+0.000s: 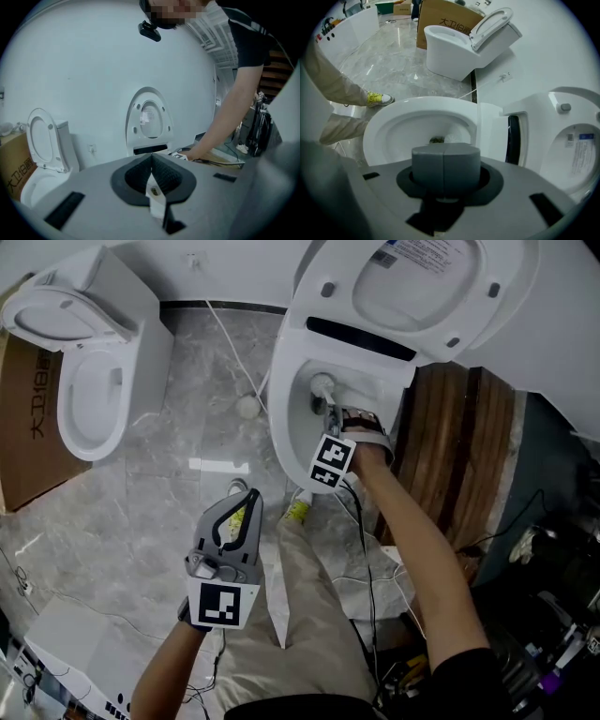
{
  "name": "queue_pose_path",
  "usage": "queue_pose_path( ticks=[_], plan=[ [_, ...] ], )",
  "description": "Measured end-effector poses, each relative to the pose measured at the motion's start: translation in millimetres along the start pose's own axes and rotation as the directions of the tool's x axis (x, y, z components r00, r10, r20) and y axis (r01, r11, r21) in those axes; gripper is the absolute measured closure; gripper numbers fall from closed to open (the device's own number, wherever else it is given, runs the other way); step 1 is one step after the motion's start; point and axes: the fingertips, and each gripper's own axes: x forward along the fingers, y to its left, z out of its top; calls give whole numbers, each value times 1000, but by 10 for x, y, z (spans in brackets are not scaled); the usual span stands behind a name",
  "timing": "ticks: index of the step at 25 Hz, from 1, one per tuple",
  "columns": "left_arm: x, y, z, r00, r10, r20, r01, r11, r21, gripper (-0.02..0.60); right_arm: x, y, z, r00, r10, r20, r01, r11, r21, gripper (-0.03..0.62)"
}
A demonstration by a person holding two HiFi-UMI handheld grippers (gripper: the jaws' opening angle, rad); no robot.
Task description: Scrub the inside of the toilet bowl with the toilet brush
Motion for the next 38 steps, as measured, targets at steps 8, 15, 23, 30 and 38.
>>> queue_pose_path(
  ticks=[8, 15, 23, 30, 38],
  plan=[
    [28, -53, -100, 1000, 1, -16, -1, 1000, -13, 571, 214, 132, -378, 996, -8, -90, 1, 997, -82, 446],
    [42, -97, -71, 1000, -11, -17, 11, 1000, -16, 571, 199, 275, -577, 992, 24, -126, -33, 997, -69, 445],
    [66, -235, -50, 999, -50, 4, 50, 999, -17, 571, 111, 413, -655, 986, 75, -148, -78, 997, -18, 444],
    [24, -201, -33, 999, -34, 18, 35, 998, -43, 571, -15, 666, -634, 978, 146, -151, -147, 989, 9, 441],
    [-47, -78, -71, 1000, -14, 12, 14, 999, -42, 571, -94, 787, -495, 963, 212, -168, -204, 977, 68, 439]
  ],
)
